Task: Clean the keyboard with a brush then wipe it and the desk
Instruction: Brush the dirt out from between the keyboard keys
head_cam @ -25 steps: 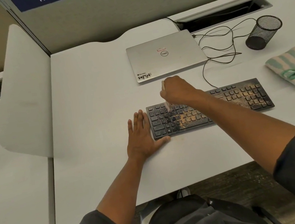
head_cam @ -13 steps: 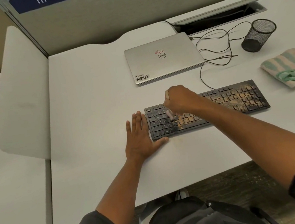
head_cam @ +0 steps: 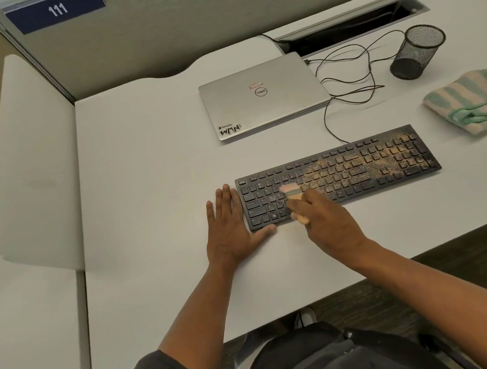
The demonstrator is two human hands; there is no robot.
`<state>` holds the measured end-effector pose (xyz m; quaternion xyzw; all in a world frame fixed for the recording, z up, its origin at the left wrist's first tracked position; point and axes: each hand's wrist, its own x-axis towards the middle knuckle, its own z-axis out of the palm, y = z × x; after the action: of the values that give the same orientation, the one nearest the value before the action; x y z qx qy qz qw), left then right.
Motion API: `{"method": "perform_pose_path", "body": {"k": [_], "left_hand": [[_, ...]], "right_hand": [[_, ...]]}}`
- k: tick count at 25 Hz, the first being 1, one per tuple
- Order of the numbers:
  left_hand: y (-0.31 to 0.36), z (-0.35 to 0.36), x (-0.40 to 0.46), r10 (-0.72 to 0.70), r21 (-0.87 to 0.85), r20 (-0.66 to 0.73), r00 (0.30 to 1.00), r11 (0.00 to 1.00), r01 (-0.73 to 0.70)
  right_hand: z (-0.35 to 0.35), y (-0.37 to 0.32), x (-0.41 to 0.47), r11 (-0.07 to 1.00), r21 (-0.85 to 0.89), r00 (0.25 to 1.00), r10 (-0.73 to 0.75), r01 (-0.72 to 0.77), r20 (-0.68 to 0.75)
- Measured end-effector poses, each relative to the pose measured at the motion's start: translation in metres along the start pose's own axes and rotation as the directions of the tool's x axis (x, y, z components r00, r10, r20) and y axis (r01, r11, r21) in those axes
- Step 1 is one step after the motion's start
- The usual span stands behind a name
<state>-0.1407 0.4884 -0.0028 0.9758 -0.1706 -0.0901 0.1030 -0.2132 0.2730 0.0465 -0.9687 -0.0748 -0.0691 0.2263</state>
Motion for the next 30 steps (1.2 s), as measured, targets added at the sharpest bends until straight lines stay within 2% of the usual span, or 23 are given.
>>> {"method": "perform_pose_path", "body": {"k": [2,5,11,13,15,17,20,25,30], "left_hand": [[0.000,-0.001,0.000,0.002,0.001,0.000,1.000,1.000,-0.002],[0.001,-0.001,-0.001,0.000,-0.003,0.001,1.000,1.000,0.000],[0.002,0.000,-0.001,-0.011,0.000,0.000,1.000,1.000,0.011],[0.002,0.001,0.000,-0.009,-0.001,-0.001,1.000,1.000,0.009],[0.002,0.001,0.000,-0.011,-0.004,-0.001,1.000,1.000,0.011],[0.003,0.000,0.000,-0.011,0.000,0.005,1.000,1.000,0.011],[0.002,-0.001,-0.001,-0.013,0.010,0.010,1.000,1.000,0.013],[0.001,0.000,0.000,-0.007,0.004,0.005,1.000,1.000,0.007],[0.002,0.000,0.000,-0.008,0.000,-0.004,1.000,1.000,0.008]], "right_hand": [[0.000,-0.003,-0.003,1.000,0.017,1.000,-0.009,0.009,-0.025],[0.006,-0.014,-0.009,0.995,0.035,0.994,-0.097,0.096,0.047],[-0.011,-0.004,0.009,0.997,0.006,0.997,0.083,-0.083,0.000],[-0.014,-0.006,0.017,0.998,0.036,0.999,0.046,-0.046,0.020],[-0.015,-0.012,0.025,0.996,0.091,0.995,-0.016,0.008,0.097],[-0.021,-0.009,0.040,0.991,0.119,0.990,0.049,-0.064,0.130],[-0.046,0.007,0.067,0.953,0.092,0.949,0.273,-0.290,0.160],[-0.069,0.006,0.105,0.910,0.256,0.945,0.315,-0.326,0.084],[-0.061,0.015,0.109,0.896,0.170,0.899,0.366,-0.411,0.242]]}}
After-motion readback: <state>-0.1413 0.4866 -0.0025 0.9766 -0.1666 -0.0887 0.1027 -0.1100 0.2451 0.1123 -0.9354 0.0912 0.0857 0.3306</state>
